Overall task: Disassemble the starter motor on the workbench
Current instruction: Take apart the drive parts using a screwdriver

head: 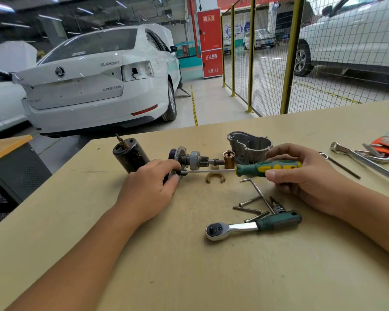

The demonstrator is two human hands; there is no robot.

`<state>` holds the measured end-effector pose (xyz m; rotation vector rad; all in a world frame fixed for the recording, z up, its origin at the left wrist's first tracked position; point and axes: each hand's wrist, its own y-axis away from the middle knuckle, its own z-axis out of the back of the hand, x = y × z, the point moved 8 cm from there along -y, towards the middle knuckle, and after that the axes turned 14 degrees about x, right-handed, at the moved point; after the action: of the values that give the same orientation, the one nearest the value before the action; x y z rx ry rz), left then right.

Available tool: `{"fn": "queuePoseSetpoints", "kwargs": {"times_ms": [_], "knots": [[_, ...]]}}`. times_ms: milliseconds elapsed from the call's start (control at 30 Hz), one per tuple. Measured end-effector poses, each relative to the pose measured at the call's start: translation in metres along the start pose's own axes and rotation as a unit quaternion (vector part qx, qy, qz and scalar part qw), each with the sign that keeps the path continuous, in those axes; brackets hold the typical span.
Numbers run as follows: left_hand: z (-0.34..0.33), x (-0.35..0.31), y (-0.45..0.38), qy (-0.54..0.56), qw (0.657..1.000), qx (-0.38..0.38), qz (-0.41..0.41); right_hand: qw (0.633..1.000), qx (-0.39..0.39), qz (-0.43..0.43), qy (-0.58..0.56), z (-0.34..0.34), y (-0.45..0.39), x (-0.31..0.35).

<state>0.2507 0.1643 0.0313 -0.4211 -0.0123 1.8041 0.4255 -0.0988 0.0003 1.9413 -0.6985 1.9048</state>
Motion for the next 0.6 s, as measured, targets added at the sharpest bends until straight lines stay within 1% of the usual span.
{"fn": "queuePoseSetpoints", "kwargs": {"times_ms": [100,200,333,433,600], "knots": [[-0.005,-0.004,-0.001,-0.022,1.0,0.002,0.019,0.999,0.004,-0.025,0.035,-0.006,0.001,0.002],[-0.006,-0.005,0.0,-0.009,0.999,-0.008,0.03,0.996,0.019,-0.043,0.073,-0.012,0.002,0.005],[-0.004,-0.002,0.0,0.005,0.999,-0.012,0.04,0.997,0.014,-0.046,0.065,-0.012,0.001,0.007],[-0.005,-0.002,0.001,0.007,0.999,-0.012,0.042,0.997,0.006,-0.035,0.064,-0.01,0.002,0.006],[-0.001,-0.003,0.0,0.017,0.998,-0.028,0.05,0.999,0.004,0.01,0.033,-0.004,0.002,0.006]]}}
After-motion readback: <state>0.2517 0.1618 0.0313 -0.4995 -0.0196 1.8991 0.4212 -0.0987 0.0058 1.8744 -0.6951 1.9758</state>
